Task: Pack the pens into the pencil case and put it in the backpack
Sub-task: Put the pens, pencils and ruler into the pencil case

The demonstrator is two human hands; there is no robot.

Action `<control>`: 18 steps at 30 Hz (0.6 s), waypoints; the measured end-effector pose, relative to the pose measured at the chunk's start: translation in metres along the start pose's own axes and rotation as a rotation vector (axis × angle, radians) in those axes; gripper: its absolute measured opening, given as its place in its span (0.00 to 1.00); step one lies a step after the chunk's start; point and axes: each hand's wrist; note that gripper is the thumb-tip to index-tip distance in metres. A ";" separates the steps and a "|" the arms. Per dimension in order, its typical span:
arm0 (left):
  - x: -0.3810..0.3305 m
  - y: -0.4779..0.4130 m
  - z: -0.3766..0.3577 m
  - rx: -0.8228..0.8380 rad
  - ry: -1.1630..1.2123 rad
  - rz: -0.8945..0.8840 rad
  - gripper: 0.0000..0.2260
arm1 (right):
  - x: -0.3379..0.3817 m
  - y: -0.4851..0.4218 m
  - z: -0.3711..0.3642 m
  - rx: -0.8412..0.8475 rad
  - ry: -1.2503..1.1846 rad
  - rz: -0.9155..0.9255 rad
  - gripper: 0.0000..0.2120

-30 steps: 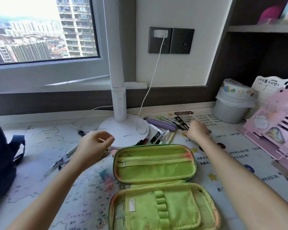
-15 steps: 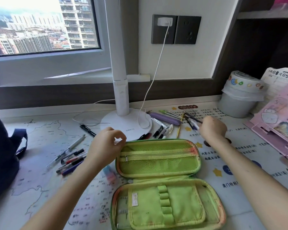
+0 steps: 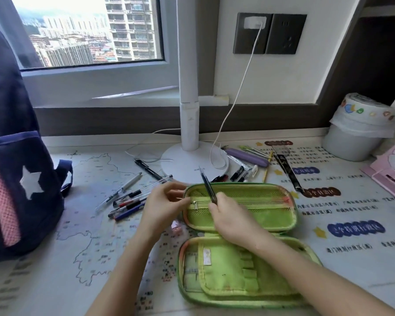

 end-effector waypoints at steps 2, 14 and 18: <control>0.003 -0.001 -0.002 -0.029 -0.055 -0.021 0.09 | 0.016 -0.005 -0.008 -0.057 0.134 -0.032 0.14; 0.011 -0.003 -0.007 -0.135 -0.147 -0.130 0.09 | 0.031 -0.017 -0.010 -0.015 0.275 -0.139 0.15; 0.011 -0.002 -0.008 -0.147 -0.193 -0.172 0.10 | -0.007 -0.004 0.017 -0.090 0.369 -0.171 0.14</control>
Point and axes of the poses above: each hand's wrist, its own y-axis away from the middle knuckle, its own z-axis out of the back of the hand, x = y × z
